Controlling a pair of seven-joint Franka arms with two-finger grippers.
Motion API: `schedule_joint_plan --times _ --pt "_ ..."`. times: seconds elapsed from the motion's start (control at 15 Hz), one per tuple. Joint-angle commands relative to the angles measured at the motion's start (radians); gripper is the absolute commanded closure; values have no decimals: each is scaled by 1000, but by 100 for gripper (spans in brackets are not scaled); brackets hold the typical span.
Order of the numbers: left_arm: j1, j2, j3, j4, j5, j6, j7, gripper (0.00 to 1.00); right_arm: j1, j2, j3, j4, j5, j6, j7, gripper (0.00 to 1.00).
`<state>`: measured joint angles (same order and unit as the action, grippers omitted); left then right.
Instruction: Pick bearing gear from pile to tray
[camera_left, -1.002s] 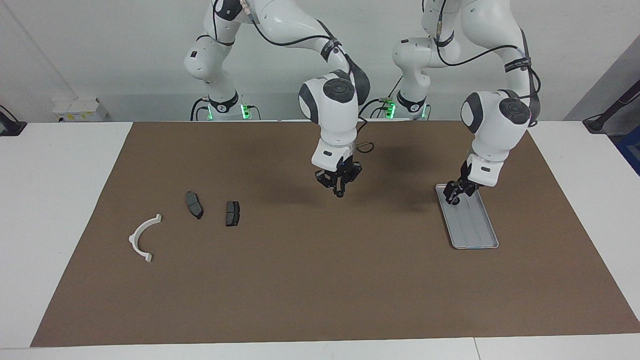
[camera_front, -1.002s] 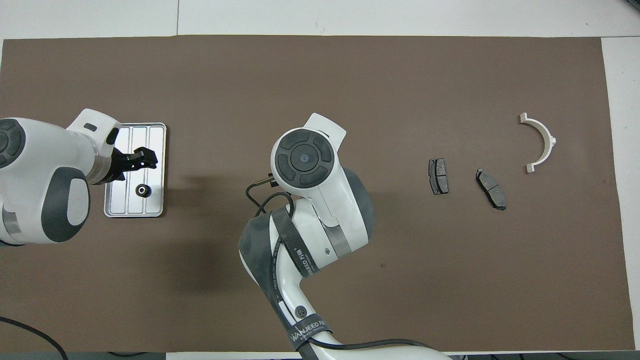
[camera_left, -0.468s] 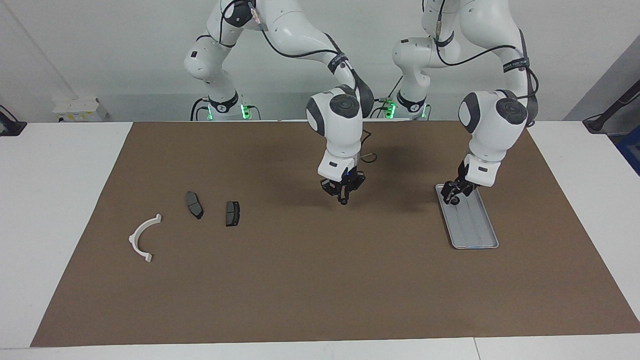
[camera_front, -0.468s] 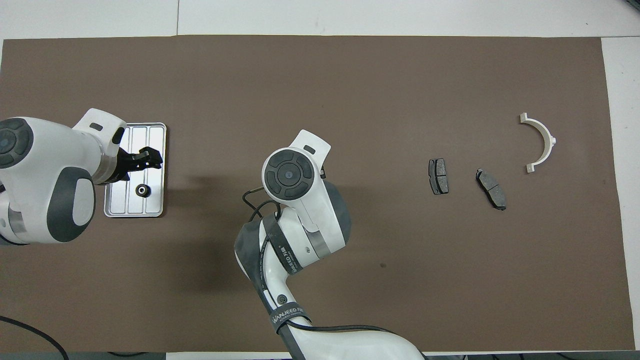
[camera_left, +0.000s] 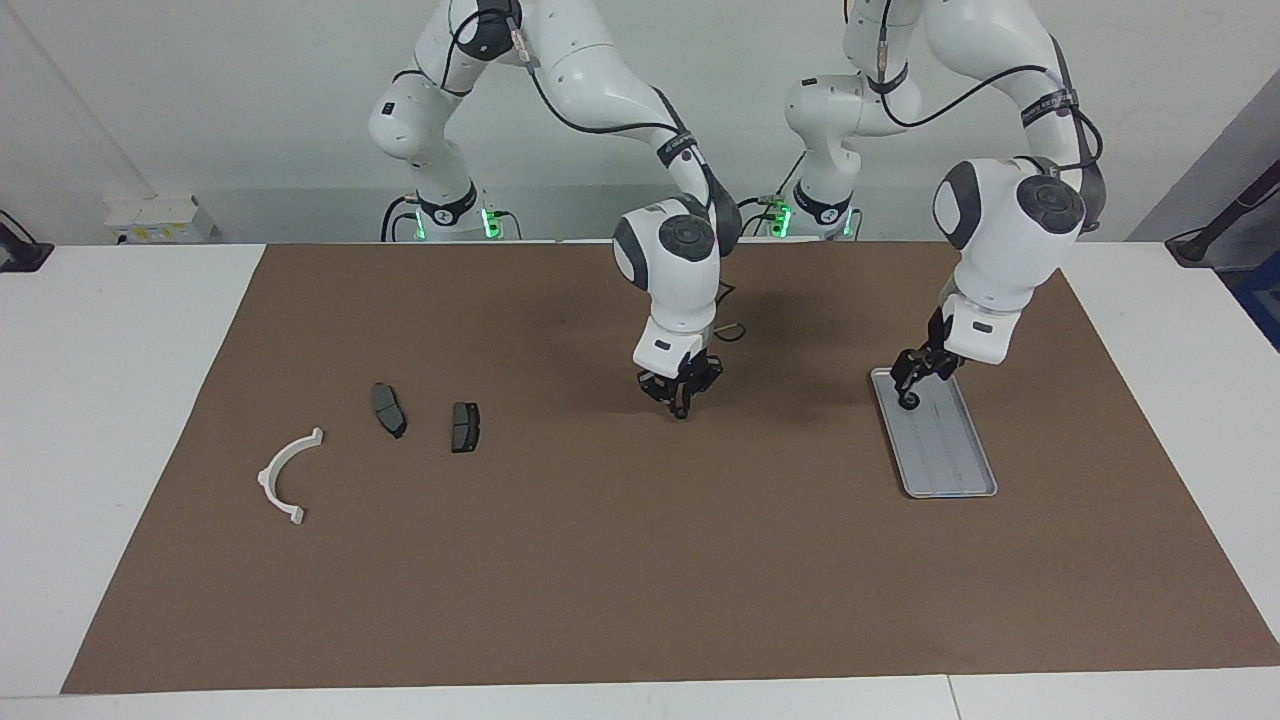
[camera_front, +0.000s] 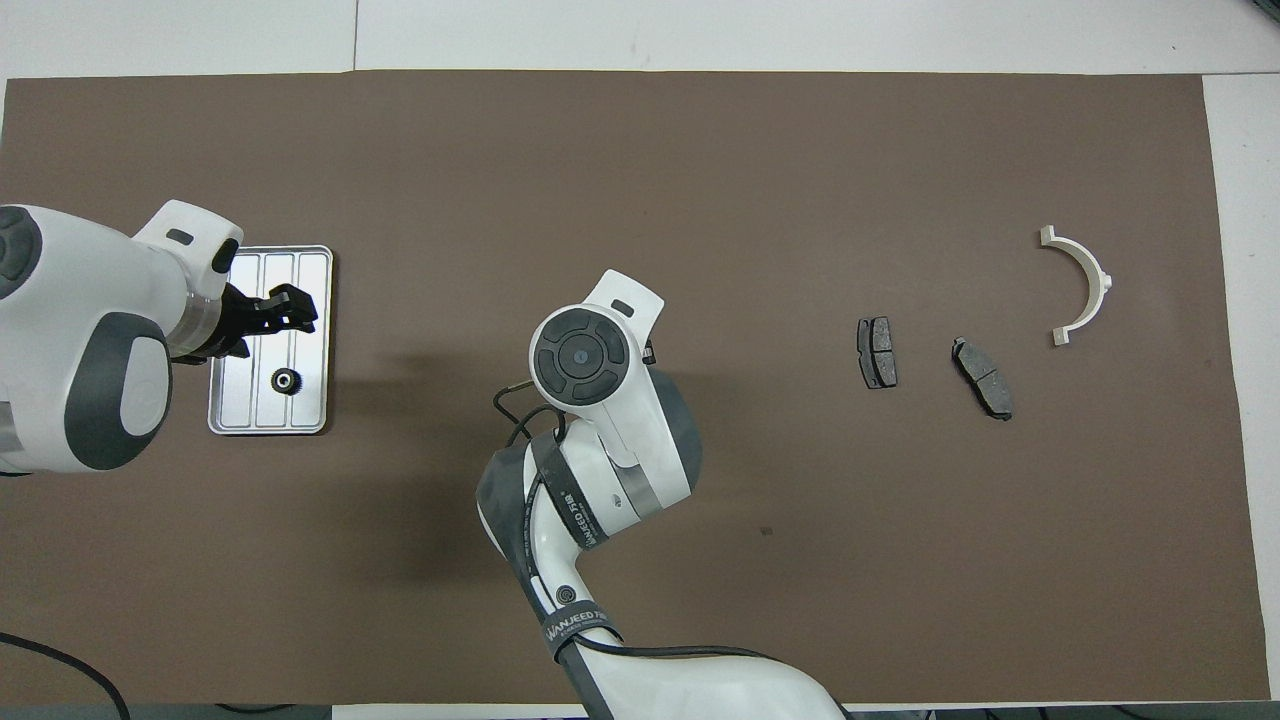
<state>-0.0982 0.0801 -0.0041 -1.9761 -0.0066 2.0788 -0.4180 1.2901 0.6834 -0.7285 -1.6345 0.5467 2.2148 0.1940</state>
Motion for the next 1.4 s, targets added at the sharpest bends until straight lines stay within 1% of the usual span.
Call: schedule_joint_plan --times 0.0,0.07,0.13,0.27,0.53,0.6,0.67,0.94,1.0,1.07,1.2,1.27,1.34 --pt "-37 0 9 0 10 -8 -50 20 8 -13 0 -27 33 29 -22 62" --pt "-47 0 9 -4 10 4 -68 19 8 -13 0 -27 33 29 -21 46" --pt "-55 -2 9 -10 8 21 -86 18 8 -13 0 -25 33 31 -21 32" --pt "-70 -2 9 -26 8 50 -108 14 8 -13 0 -25 33 32 -19 23" --pt "-142 9 9 -52 8 130 -243 15 5 -13 -2 -7 32 16 4 23" --pt "-159 15 9 -52 8 135 -278 17 -3 -19 -2 -2 32 10 7 24" --pt "-170 20 7 -52 8 141 -300 21 -15 -30 -3 7 32 -4 7 24" --pt "-199 52 9 -40 5 162 -330 22 -141 -117 1 88 15 -136 5 27" --pt "-216 67 9 -33 5 174 -364 22 -168 -140 1 109 9 -176 4 27" --pt "-256 81 10 -23 5 187 -413 22 -196 -166 1 132 -13 -214 4 28" --pt "-307 131 10 22 5 191 -500 22 -257 -221 3 178 -48 -282 4 31" --pt "-323 141 10 40 4 191 -527 22 -288 -238 3 212 -66 -328 5 31" --pt "-348 173 10 71 4 190 -554 22 -322 -252 3 253 -80 -375 4 32"
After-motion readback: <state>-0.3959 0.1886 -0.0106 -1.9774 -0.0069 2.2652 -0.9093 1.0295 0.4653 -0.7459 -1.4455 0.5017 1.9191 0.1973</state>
